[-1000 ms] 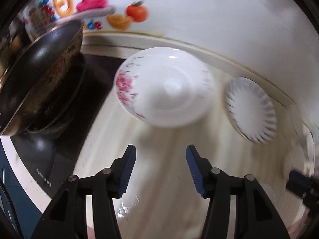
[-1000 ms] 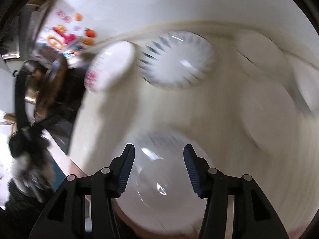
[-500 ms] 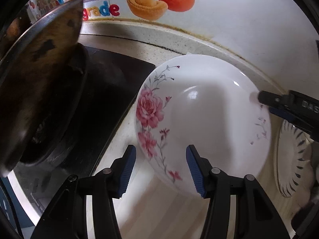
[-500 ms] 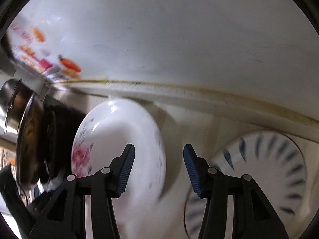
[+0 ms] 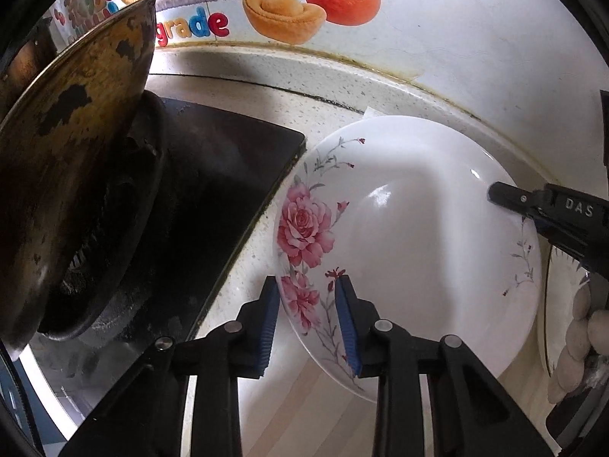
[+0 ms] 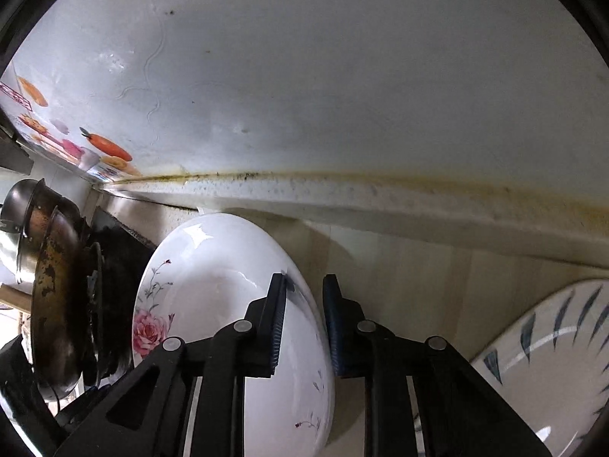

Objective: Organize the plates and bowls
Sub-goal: 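Move both grippers to the pink-flower plate and close them on its rim, then carry the pink-flower plate onto the grey-flower plate and open both grippers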

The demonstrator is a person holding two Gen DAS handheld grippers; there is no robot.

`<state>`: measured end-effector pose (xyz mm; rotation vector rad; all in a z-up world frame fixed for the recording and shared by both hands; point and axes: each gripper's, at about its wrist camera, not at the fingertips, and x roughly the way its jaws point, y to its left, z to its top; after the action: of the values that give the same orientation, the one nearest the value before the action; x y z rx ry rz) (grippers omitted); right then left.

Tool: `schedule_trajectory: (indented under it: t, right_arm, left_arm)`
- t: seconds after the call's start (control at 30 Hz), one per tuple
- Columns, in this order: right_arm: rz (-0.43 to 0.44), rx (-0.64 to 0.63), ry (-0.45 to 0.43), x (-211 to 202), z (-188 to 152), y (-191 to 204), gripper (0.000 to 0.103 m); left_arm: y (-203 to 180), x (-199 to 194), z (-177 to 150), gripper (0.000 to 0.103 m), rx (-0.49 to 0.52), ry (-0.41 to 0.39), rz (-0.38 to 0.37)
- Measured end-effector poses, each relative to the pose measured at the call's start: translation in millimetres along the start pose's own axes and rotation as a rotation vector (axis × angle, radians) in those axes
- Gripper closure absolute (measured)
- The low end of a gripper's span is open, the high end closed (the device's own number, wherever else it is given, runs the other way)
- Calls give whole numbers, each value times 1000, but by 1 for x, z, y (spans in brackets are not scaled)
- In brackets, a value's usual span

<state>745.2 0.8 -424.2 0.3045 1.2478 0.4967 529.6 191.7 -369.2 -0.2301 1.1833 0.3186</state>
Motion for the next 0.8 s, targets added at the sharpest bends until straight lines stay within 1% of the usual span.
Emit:
schedule_trajectory:
  t: [0.1, 0.2, 0.27, 0.4, 0.47, 0.53, 0.6, 0.67, 0.8]
  right_arm:
    - [-9, -15, -9, -16, -7, -2, 86]
    - [-29, -14, -27, -40, -17, -7, 85]
    - [-37, -10, -38, -54, -24, -8, 85]
    - [-32, 17, -67, -97, -45, -19, 85]
    - [-24, 35, -89, -124, -60, -25, 85]
    - [-18, 56, -102, -146, -73, -31, 86]
    - [-3, 82, -114, -172, -91, -39, 86]
    - [4, 98, -125, -195, -111, -46, 86]
    - [2, 117, -126, -238, -157, -58, 86]
  left_arm:
    - [-4, -2, -3, 76, 16, 6, -20]
    - [-11, -12, -13, 76, 35, 5, -43]
    - [-16, -25, -21, 76, 48, 0, -56]
    - [-25, -50, -30, 76, 73, -16, -101]
    - [-33, -64, -37, 76, 87, -14, -123]
    - [-40, -83, -52, 76, 109, -8, -143]
    - [-48, -99, -65, 76, 137, -8, -149]
    - [-58, -120, -84, 76, 160, -7, -158]
    - [-70, -148, -112, 76, 197, 4, -181]
